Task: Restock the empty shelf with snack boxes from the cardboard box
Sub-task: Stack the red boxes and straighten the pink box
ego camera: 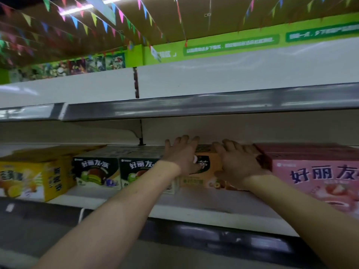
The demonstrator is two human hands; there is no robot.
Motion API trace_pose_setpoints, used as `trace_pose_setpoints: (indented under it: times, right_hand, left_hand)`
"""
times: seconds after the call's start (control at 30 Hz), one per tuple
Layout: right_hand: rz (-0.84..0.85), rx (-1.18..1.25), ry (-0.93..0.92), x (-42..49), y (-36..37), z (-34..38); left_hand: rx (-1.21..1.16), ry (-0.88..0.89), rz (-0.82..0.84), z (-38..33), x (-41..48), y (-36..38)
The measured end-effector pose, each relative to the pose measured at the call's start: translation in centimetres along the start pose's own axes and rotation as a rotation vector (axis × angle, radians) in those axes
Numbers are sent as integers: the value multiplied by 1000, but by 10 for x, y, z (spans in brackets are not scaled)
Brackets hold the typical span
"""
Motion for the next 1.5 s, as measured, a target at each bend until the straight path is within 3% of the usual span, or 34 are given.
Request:
trace_pose_setpoints:
  times: [0.13,0.43,0.7,1.0,1.13,1.5]
  right_hand:
    - [-30,60,-65,5,-5,37]
    - [-20,105,-139,25,1,117]
    - [-20,-4,-145,60,22,188]
    - [-28,-26,-19,77,39,191]
    - [67,-63,14,79,35,195]
    - [-68,-92,-43,86,40,212]
  left_hand:
    - [15,-97,-36,44,-23,-13]
    - [70,-286,61,162,-61,-10]
    - [84,-173,189,240,-54,-1]
    - [-111,73,285,261,-38,19]
    - [-165,77,372,263,-32,25]
    - [-183,100,338,260,-29,26]
Point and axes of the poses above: each hand's wrist, its own x-axis towards the middle knuckle, its own y-axis out of the palm, z = x × y, the point moved 5 cm from there along x, towards the middle knuckle, and after that the axes turned 6 degrees about -z, right-handed, at the moved point
